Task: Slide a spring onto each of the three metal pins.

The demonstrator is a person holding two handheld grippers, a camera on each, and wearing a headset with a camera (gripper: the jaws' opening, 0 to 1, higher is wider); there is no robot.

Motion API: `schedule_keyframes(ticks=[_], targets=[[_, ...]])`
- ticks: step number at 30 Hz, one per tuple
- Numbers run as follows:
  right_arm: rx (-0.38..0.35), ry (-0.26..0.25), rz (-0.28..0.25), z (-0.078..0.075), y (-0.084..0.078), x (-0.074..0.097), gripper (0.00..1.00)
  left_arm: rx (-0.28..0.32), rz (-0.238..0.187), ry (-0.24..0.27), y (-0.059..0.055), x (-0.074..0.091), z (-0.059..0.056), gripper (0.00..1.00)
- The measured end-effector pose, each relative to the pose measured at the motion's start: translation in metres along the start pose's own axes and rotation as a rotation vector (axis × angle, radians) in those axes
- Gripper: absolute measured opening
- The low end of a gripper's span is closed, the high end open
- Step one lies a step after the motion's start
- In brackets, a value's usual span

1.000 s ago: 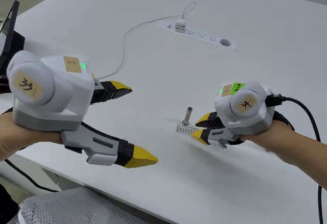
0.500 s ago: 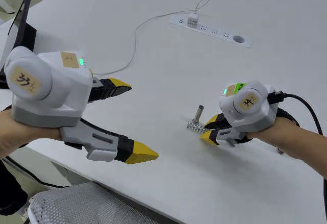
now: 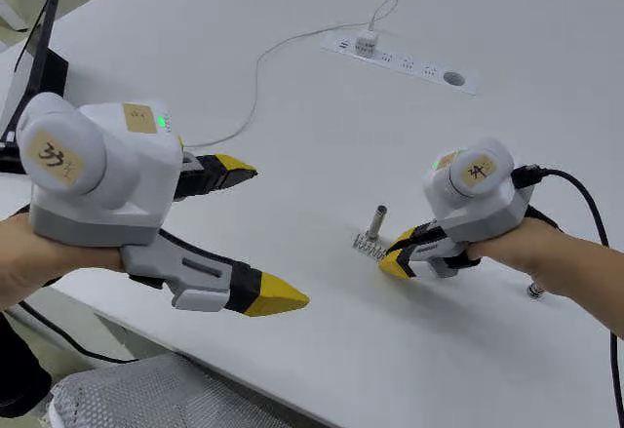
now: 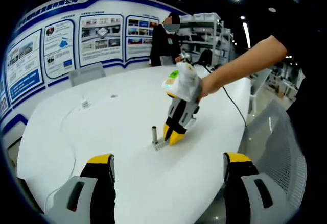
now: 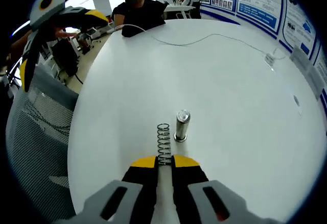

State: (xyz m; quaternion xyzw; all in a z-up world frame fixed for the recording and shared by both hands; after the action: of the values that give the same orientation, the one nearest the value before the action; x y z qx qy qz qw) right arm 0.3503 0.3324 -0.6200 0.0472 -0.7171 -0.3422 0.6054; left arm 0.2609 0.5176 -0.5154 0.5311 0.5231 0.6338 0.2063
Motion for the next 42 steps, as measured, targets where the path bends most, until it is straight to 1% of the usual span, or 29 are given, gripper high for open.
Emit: schedule_keyframes(ticks=[2, 4, 6, 8, 11, 12, 13, 16, 19, 22, 25, 28, 33, 36, 39, 42], targets=[[0.043, -0.020, 0.015, 0.002, 0.001, 0.000, 0.11, -0.009, 0.004, -0.006, 0.002, 0.000, -0.001, 0.90], [0.056, -0.040, 0.027, 0.005, 0.003, 0.000, 0.11, -0.016, 0.006, -0.007, 0.003, 0.001, -0.001, 0.90], [0.098, -0.064, 0.032, 0.007, 0.003, 0.001, 0.11, -0.020, 0.004, -0.011, 0.005, 0.001, -0.001, 0.89], [0.104, -0.062, 0.036, 0.010, 0.001, 0.003, 0.10, -0.026, 0.005, -0.019, 0.005, 0.000, -0.002, 0.88], [0.091, -0.072, 0.019, 0.011, 0.003, 0.008, 0.10, -0.021, 0.004, -0.028, 0.004, -0.003, -0.002, 0.86], [0.080, -0.067, 0.001, 0.013, 0.005, 0.012, 0.10, -0.018, 0.001, -0.032, 0.004, -0.004, -0.002, 0.86], [0.081, -0.067, -0.004, 0.014, 0.006, 0.015, 0.10, -0.015, -0.003, -0.038, 0.005, -0.005, -0.003, 0.85], [0.106, -0.075, -0.023, 0.017, 0.008, 0.029, 0.10, -0.008, -0.026, -0.056, 0.008, -0.009, -0.006, 0.84], [0.114, -0.082, -0.044, 0.018, 0.008, 0.042, 0.10, -0.001, -0.049, -0.072, 0.012, -0.013, -0.006, 0.82], [0.116, -0.088, -0.065, 0.021, 0.007, 0.056, 0.10, -0.006, -0.046, -0.082, 0.014, -0.019, -0.005, 0.80], [0.124, -0.091, -0.085, 0.026, 0.007, 0.071, 0.10, -0.024, -0.036, -0.114, 0.017, -0.025, -0.009, 0.76], [0.136, -0.086, -0.116, 0.036, 0.011, 0.085, 0.10, -0.031, -0.044, -0.148, 0.020, -0.033, -0.013, 0.72], [0.187, -0.076, -0.161, 0.057, 0.022, 0.105, 0.10, -0.051, -0.037, -0.201, 0.024, -0.047, -0.019, 0.68], [0.227, -0.082, -0.175, 0.066, 0.027, 0.113, 0.10, -0.061, -0.030, -0.225, 0.025, -0.052, -0.021, 0.62], [0.247, -0.080, -0.188, 0.074, 0.031, 0.119, 0.10, -0.070, -0.025, -0.245, 0.026, -0.055, -0.024, 0.56], [0.279, -0.080, -0.190, 0.080, 0.034, 0.123, 0.10, -0.090, -0.034, -0.268, 0.030, -0.055, -0.027, 0.51]])
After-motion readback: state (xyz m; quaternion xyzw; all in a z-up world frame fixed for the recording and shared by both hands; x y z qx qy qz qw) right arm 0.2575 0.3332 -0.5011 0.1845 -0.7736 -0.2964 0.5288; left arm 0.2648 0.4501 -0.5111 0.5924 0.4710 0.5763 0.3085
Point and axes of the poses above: the centre of the closed fingertips' face, and the gripper's own axes: x roughly backward along the fingers, z roughly to its left, y roughly out of its top, the point moved 7 cm from there along x, roughly backward along the fingers, and after that the axes turned 7 degrees about -y, right-handed, at the moved point
